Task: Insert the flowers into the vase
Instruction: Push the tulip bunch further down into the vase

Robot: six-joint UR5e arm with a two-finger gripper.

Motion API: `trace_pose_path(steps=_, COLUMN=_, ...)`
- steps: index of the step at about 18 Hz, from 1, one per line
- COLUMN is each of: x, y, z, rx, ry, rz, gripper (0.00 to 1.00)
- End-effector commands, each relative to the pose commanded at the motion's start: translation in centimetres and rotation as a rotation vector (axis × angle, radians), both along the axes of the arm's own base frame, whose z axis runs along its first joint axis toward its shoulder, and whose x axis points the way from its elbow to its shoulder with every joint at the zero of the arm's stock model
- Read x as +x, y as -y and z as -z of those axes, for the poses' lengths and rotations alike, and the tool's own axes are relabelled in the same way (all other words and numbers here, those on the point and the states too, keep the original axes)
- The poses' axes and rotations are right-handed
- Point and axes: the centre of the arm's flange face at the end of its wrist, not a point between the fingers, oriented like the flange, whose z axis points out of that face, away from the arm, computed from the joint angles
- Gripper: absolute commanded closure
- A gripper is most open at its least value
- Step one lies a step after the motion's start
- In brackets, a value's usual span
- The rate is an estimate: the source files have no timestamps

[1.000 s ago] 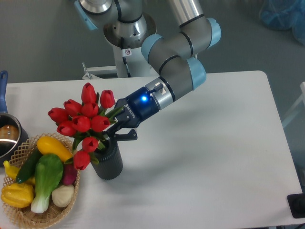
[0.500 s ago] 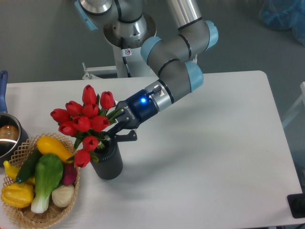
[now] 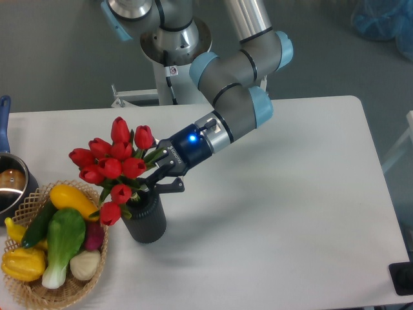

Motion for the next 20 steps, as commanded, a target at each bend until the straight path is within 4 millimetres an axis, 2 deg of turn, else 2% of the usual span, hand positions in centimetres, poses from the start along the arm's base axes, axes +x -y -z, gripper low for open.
trace_pose_path(steps=6, x=-0.1, y=-0.2, z=0.9, rx=0.011, ry=-0.02, rz=0.007, gripper=0.66)
trace_pose_path(steps=17, x=-0.1, y=-0.1, z=1.3, rx=-0.004, ry=-0.024, rz=0.007, gripper=0.66)
trace_pose_path(steps=20, x=-0.1, y=-0.1, z=1.3, rx=-0.008, ry=-0.029, rz=0.008, gripper=0.62)
